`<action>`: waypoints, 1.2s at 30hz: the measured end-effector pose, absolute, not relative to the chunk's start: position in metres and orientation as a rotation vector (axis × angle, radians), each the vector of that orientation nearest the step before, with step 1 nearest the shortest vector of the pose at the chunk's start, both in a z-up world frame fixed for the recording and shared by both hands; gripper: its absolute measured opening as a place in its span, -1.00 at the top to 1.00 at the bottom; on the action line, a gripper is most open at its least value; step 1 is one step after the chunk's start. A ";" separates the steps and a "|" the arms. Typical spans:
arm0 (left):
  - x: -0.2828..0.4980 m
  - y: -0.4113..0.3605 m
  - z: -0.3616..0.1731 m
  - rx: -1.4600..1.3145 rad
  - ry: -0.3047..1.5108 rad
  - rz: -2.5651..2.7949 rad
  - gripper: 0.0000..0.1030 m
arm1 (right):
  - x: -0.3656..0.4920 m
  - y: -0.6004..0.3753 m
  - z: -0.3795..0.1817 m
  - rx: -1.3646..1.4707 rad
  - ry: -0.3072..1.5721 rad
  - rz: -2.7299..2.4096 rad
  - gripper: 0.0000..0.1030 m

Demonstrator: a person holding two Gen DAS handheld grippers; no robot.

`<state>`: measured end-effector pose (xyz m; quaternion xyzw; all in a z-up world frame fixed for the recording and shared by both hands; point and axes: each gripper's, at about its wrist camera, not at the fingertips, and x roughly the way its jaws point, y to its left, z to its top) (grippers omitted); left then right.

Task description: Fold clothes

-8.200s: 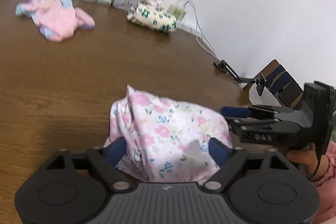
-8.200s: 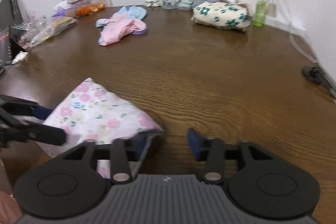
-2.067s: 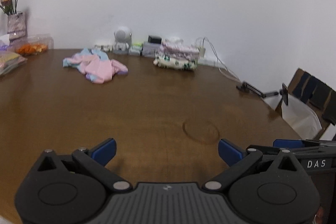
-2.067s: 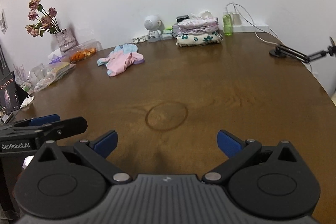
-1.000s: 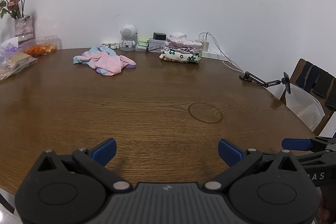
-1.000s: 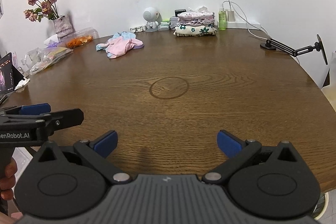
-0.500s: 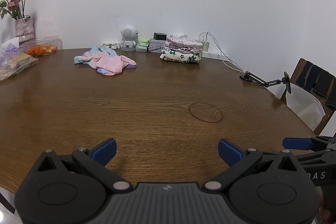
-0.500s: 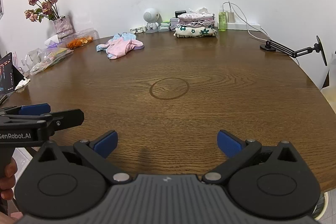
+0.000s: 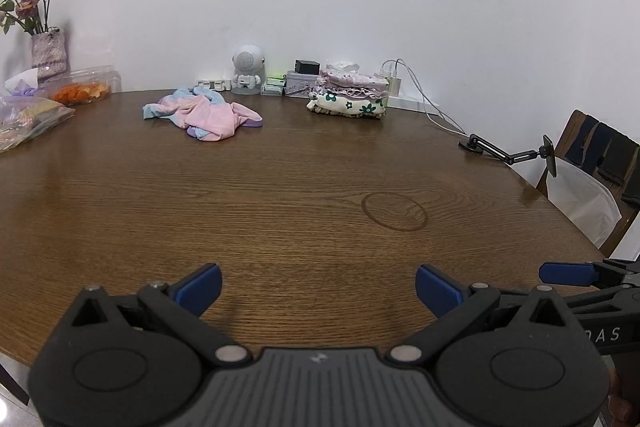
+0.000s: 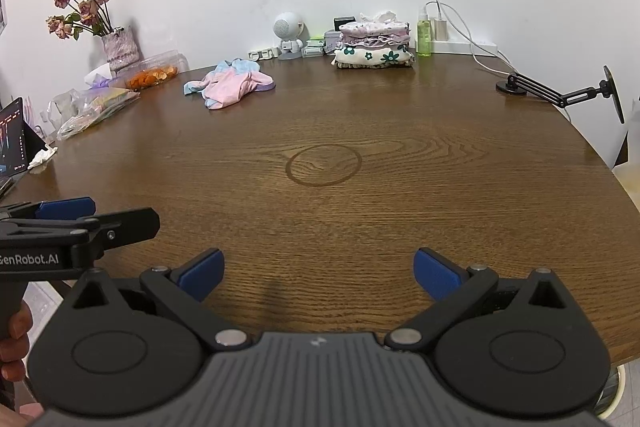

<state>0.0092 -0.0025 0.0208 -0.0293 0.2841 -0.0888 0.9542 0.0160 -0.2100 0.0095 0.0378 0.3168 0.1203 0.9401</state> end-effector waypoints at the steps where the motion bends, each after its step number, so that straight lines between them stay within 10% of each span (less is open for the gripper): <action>1: 0.009 -0.003 0.021 -0.060 0.578 -0.181 -1.00 | 0.016 -0.210 0.009 0.077 0.647 0.246 -0.99; 36: 0.009 -0.002 0.021 -0.058 0.574 -0.181 -1.00 | 0.019 -0.212 0.007 0.081 0.648 0.253 -0.99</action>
